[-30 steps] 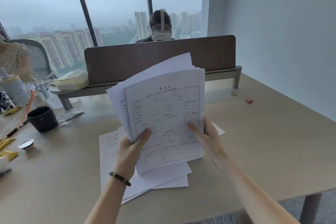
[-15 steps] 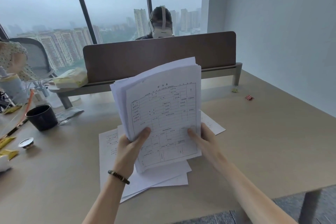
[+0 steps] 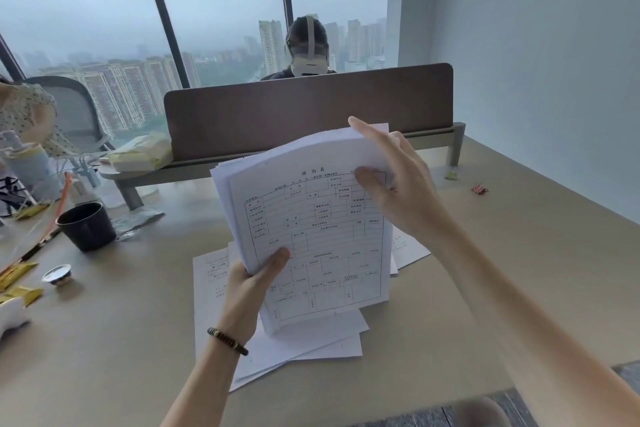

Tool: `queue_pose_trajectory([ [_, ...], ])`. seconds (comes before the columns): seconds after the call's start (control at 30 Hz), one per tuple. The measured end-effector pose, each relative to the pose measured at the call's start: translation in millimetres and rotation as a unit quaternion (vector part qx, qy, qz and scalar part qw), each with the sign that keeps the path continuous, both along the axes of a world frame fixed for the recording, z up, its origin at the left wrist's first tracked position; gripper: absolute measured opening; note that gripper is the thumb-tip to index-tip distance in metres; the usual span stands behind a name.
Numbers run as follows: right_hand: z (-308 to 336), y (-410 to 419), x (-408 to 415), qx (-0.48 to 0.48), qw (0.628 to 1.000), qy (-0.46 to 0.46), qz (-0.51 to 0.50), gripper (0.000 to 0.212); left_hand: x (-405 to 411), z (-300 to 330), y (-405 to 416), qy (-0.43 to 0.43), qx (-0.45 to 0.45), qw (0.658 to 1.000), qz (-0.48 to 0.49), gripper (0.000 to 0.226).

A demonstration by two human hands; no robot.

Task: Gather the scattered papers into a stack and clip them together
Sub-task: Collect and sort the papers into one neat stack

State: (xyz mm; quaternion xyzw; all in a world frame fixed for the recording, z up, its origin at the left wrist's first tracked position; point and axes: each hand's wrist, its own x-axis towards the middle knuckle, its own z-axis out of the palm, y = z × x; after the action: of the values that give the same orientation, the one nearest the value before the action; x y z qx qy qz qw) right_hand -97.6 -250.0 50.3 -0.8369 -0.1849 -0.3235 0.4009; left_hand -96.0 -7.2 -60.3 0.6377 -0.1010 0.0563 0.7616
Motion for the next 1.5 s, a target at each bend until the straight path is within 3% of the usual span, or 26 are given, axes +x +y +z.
queue_pose_trajectory([
  [0.13,-4,-1,2,0.018,0.999,-0.016,-0.022,0.051,0,1,1,-0.002,0.009,1.000,-0.010,0.037],
  [0.4,-10,3,-6,0.099,0.993,-0.067,0.005,0.040,0,1,2,0.001,0.000,1.000,-0.020,0.056],
  [0.63,-16,4,-6,0.101,0.989,-0.111,-0.012,0.025,0,3,2,-0.001,-0.004,1.000,-0.027,0.057],
  [0.93,-22,2,-5,0.104,0.988,-0.115,-0.008,0.034,0,3,2,0.002,0.005,1.000,-0.026,0.041],
  [1.0,-22,1,-4,0.121,0.988,-0.093,-0.002,0.039,1,2,2,-0.002,0.002,1.000,-0.028,0.039],
  [1.13,-28,2,-4,0.237,0.965,0.036,0.103,0.065,1,1,1,0.005,-0.005,0.999,-0.032,0.025],
  [1.33,-77,3,7,0.313,0.907,0.232,0.161,0.042,0,2,-2,-0.007,0.015,1.000,-0.016,0.033],
  [1.5,-94,9,18,0.379,0.884,0.243,0.128,0.085,-1,-5,-6,-0.014,0.082,0.996,0.014,0.024],
])
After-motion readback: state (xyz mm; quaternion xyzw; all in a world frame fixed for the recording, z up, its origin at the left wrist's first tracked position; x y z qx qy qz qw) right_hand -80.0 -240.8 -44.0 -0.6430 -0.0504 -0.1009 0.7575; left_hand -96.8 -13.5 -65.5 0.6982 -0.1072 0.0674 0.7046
